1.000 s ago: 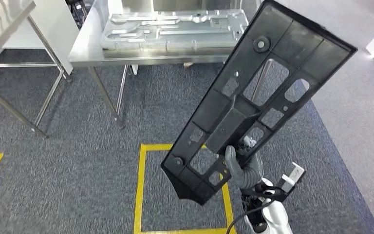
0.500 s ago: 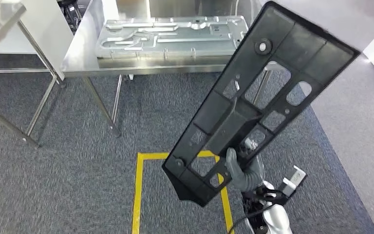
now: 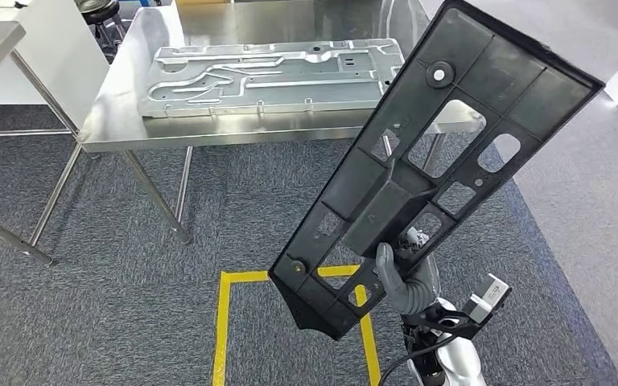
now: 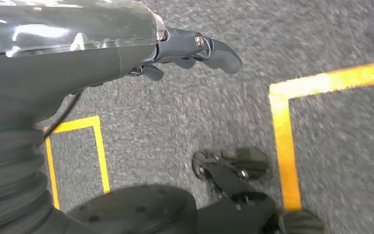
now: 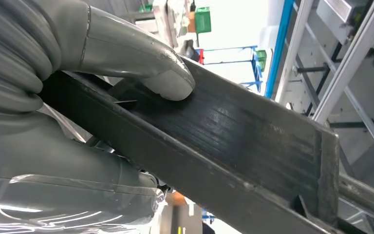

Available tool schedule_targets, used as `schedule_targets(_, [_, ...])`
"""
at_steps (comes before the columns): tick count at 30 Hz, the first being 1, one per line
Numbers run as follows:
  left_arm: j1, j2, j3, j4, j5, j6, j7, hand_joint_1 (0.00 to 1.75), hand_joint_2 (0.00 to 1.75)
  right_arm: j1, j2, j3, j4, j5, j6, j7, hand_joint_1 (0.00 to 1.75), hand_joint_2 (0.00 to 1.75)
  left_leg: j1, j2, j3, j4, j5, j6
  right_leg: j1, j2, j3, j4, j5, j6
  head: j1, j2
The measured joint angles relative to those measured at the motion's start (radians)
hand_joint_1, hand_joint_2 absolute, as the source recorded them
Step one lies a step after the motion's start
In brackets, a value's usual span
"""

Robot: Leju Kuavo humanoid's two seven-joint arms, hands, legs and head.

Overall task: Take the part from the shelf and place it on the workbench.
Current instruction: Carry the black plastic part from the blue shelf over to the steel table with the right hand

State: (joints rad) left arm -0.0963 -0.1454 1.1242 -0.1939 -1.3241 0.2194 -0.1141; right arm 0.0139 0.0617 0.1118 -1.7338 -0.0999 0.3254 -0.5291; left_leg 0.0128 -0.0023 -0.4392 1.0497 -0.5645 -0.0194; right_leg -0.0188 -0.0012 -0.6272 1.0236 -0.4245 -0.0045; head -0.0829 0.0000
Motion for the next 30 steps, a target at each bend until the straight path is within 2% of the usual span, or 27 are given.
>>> schedule_targets(2, [-0.001,0.0,0.0,0.0,0.0,0.0,0.0,0.0,1.75,-0.002,0.0,0.0,-0.002,0.002,0.0,0.001,1.75,1.75,0.001,0.0,-0.076,0.124,-0.031,-0.005,0.002,0.001,0.02,-0.002,-0.016,-0.01,0.0,0.0])
schedule_targets(3, [0.0,0.0,0.0,0.0,-0.001,-0.001,0.0,0.0,1.75,-0.003,0.0,0.0,-0.002,0.003,-0.001,0.002,1.75,1.75,0.001,0.0,-0.123,0.185,-0.062,-0.006,0.004,0.002,0.03,-0.002,-0.026,-0.012,0.0,0.0])
schedule_targets(4, [0.0,0.0,0.0,0.0,-0.001,-0.001,0.0,0.0,1.75,-0.003,0.0,0.0,-0.002,0.004,-0.001,0.003,1.75,1.75,0.001,0.0,-0.162,0.223,-0.089,-0.006,0.006,0.003,0.042,-0.002,-0.036,-0.014,0.0,0.0])
schedule_targets(5, [0.001,0.0,0.0,0.0,-0.002,-0.002,0.0,0.0,1.75,-0.004,0.0,0.0,-0.002,0.004,-0.001,0.005,1.75,1.75,0.0,0.0,-0.187,0.232,-0.104,-0.004,0.009,0.004,0.055,-0.002,-0.047,-0.015,0.0,0.0])
schedule_targets(6, [0.0,0.0,0.0,0.0,-0.003,-0.002,-0.001,0.0,1.75,-0.005,0.0,0.0,-0.002,0.005,-0.002,0.006,1.75,1.75,-0.002,0.0,-0.197,0.209,-0.095,0.001,0.011,0.005,0.071,-0.002,-0.058,-0.015,0.0,0.0])
schedule_targets(7, [0.0,0.0,0.0,0.0,-0.003,-0.003,0.0,0.0,1.75,-0.007,0.0,0.0,-0.002,0.005,-0.002,0.009,1.75,1.75,-0.004,0.0,-0.194,0.161,-0.06,0.009,0.013,0.006,0.088,-0.003,-0.069,-0.015,0.0,0.0])
schedule_targets(9, [0.001,0.001,0.0,0.0,-0.004,-0.003,0.001,0.0,1.75,-0.013,0.0,0.0,-0.001,0.005,-0.003,0.013,1.75,1.75,-0.013,0.0,-0.182,0.049,0.052,0.028,0.017,0.008,0.114,-0.004,-0.09,-0.012,0.0,0.0])
schedule_targets(10, [0.002,0.002,0.0,0.0,-0.004,-0.003,0.002,0.0,1.75,-0.016,0.0,0.0,-0.001,0.005,-0.003,0.014,1.75,1.75,-0.019,-0.001,-0.177,0.014,0.088,0.035,0.017,0.011,0.123,-0.005,-0.099,-0.007,0.0,0.0])
schedule_targets(11, [0.002,0.003,0.0,0.0,-0.004,-0.002,0.002,0.0,1.75,-0.018,0.0,0.0,-0.001,0.005,-0.004,0.016,1.75,1.75,-0.023,-0.003,-0.174,-0.007,0.11,0.042,0.017,0.013,0.13,-0.002,-0.103,-0.001,0.0,0.0])
schedule_targets(14, [0.0,0.003,0.0,-0.001,-0.003,-0.002,0.002,0.0,1.75,-0.024,-0.001,0.001,-0.002,0.004,-0.005,0.016,1.75,1.75,-0.023,-0.006,-0.144,-0.028,0.112,0.055,0.016,0.015,0.142,0.022,-0.103,0.02,-0.001,0.0])
schedule_targets(15, [-0.001,0.003,0.0,-0.001,-0.003,-0.001,0.002,0.0,1.75,-0.026,-0.002,0.001,-0.003,0.004,-0.004,0.016,1.75,1.75,-0.021,-0.006,-0.131,-0.033,0.112,0.059,0.015,0.014,0.133,0.045,-0.111,0.026,-0.001,0.0])
schedule_targets(16, [-0.001,0.003,0.0,-0.001,-0.002,-0.001,0.002,0.0,1.75,-0.029,-0.002,0.001,-0.003,0.004,-0.004,0.015,1.75,1.75,-0.019,-0.005,-0.121,-0.037,0.112,0.062,0.014,0.013,0.111,0.085,-0.128,0.03,-0.001,0.0])
schedule_targets(17, [-0.002,0.003,0.0,-0.001,-0.001,0.0,0.002,0.0,1.75,-0.03,-0.003,0.001,-0.003,0.003,-0.004,0.015,1.75,1.75,-0.019,-0.005,-0.115,-0.039,0.109,0.065,0.011,0.012,0.077,0.14,-0.15,0.034,-0.001,0.0])
schedule_targets(19, [-0.001,0.002,0.0,-0.001,0.002,0.0,0.002,0.0,1.75,-0.028,-0.004,0.001,-0.002,0.003,-0.004,0.014,1.75,1.75,-0.019,-0.005,-0.108,-0.039,0.098,0.066,0.007,0.011,-0.007,0.243,-0.198,0.044,-0.001,0.0])
schedule_targets(20, [0.002,0.002,0.0,-0.001,0.003,0.0,0.002,0.0,1.75,-0.026,-0.004,0.001,-0.001,0.002,-0.004,0.014,1.75,1.75,-0.018,-0.006,-0.102,-0.039,0.091,0.065,0.004,0.01,-0.036,0.261,-0.205,0.049,-0.001,0.0])
schedule_targets(21, [0.004,0.001,0.0,-0.001,0.004,0.0,0.002,0.0,1.75,-0.025,-0.004,0.001,0.0,0.002,-0.004,0.014,1.75,1.75,-0.017,-0.007,-0.093,-0.039,0.083,0.064,0.002,0.008,-0.049,0.246,-0.191,0.053,-0.001,0.0])
schedule_targets(22, [0.006,0.0,0.0,-0.001,0.004,0.0,0.003,0.0,1.75,-0.024,-0.004,0.001,0.0,0.002,-0.004,0.013,1.75,1.75,-0.016,-0.007,-0.082,-0.039,0.074,0.061,0.0,0.007,-0.045,0.2,-0.155,0.054,-0.001,0.0])
schedule_targets(23, [0.008,-0.001,0.0,-0.001,0.004,0.0,0.003,0.0,1.75,-0.023,-0.004,0.002,0.0,0.002,-0.005,0.013,1.75,1.75,-0.015,-0.007,-0.072,-0.04,0.065,0.057,-0.001,0.005,-0.032,0.134,-0.1,0.052,-0.001,0.0])
schedule_targets(24, [0.008,-0.002,0.0,-0.001,0.004,0.0,0.004,0.0,1.75,-0.021,-0.004,0.002,0.0,0.002,-0.006,0.013,1.75,1.75,-0.015,-0.008,-0.062,-0.039,0.055,0.052,0.0,0.002,-0.018,0.075,-0.057,0.048,0.0,0.0])
schedule_targets(25, [0.008,-0.003,0.001,-0.001,0.005,0.0,0.004,0.0,1.75,-0.019,-0.004,0.004,-0.001,0.003,-0.007,0.013,1.75,1.75,-0.015,-0.008,-0.054,-0.041,0.046,0.046,0.003,0.0,-0.007,0.035,-0.03,0.041,0.0,0.0])
schedule_targets(26, [0.008,-0.004,0.001,-0.001,0.006,0.0,0.005,0.0,1.75,-0.015,-0.004,0.006,-0.002,0.005,-0.009,0.013,1.75,1.75,-0.016,-0.008,-0.046,-0.042,0.04,0.039,0.006,0.0,-0.001,0.011,-0.015,0.033,0.0,0.0])
schedule_targets(29, [0.007,-0.005,0.001,-0.001,0.008,0.001,0.005,0.0,1.75,-0.005,-0.004,0.014,-0.007,0.009,-0.013,0.013,1.75,1.75,-0.016,-0.006,-0.027,-0.031,0.038,0.018,0.006,0.004,0.022,-0.003,-0.02,0.005,0.0,0.0])
schedule_targets(30, [0.006,-0.005,0.002,-0.001,0.009,0.001,0.005,0.0,1.75,-0.004,-0.004,0.017,-0.008,0.01,-0.014,0.013,1.75,1.75,-0.015,-0.005,-0.035,-0.007,0.036,0.013,0.004,0.004,0.034,-0.006,-0.023,-0.002,0.0,0.0])
